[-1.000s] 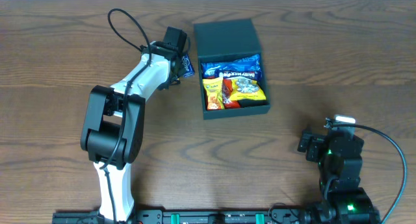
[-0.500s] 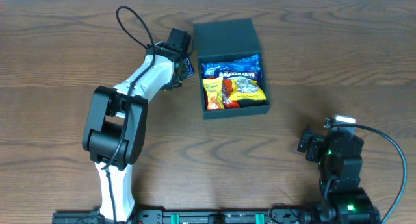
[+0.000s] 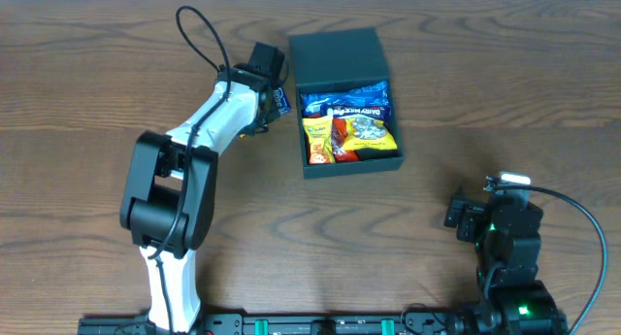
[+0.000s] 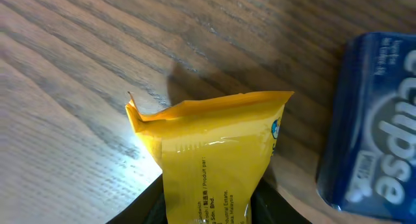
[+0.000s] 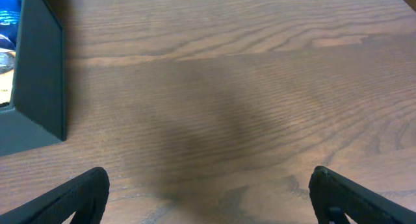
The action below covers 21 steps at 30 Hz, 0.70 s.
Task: Pack container
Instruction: 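Carry the yellow packet over the box and lower it inside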
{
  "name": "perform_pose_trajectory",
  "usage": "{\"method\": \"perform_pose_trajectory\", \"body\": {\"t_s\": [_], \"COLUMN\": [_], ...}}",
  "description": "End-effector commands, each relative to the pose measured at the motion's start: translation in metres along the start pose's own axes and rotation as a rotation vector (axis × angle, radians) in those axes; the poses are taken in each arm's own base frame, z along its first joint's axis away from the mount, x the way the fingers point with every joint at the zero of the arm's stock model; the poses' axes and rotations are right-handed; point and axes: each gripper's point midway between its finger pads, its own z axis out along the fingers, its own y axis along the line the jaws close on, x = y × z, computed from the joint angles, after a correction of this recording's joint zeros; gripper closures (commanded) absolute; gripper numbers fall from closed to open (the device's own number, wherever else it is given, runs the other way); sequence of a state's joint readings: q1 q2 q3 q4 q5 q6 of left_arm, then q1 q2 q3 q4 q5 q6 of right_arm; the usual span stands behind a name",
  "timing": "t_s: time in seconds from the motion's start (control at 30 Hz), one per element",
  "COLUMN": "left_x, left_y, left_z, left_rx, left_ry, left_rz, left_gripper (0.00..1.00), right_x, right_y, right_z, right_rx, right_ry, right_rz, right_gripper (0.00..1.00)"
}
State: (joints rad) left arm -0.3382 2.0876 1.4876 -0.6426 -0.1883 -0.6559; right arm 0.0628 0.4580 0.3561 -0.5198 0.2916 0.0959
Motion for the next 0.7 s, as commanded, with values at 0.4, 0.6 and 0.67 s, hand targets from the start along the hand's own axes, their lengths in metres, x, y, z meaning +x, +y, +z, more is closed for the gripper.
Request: {"method": "perform_pose_trajectory", "body": {"t_s": [0.4, 0.6, 0.67], "left_x": [-0.006, 0.008, 0.023], "left_y": [-0.025, -0.043, -0.057], "left_z": [-0.096, -0.140, -0.158], "left_rx": [0.106, 0.180, 0.226], "left_ry": [-0.136, -0.188, -0.197], "left_rz": [0.178, 0.239, 0.282], "left_gripper": [0.69, 0.70, 0.70], "right_x": [0.001, 0.001, 0.001], "right_y": [-0.002, -0.002, -0.002], "right_z": [0.001, 0.001, 0.001], "right_rx": [0.011, 0.011, 0.011], "right_ry": [0.003, 0.003, 0.003], "right_rz": [0.014, 0.014, 0.014], "right_gripper": [0.01, 0.01, 0.01]}}
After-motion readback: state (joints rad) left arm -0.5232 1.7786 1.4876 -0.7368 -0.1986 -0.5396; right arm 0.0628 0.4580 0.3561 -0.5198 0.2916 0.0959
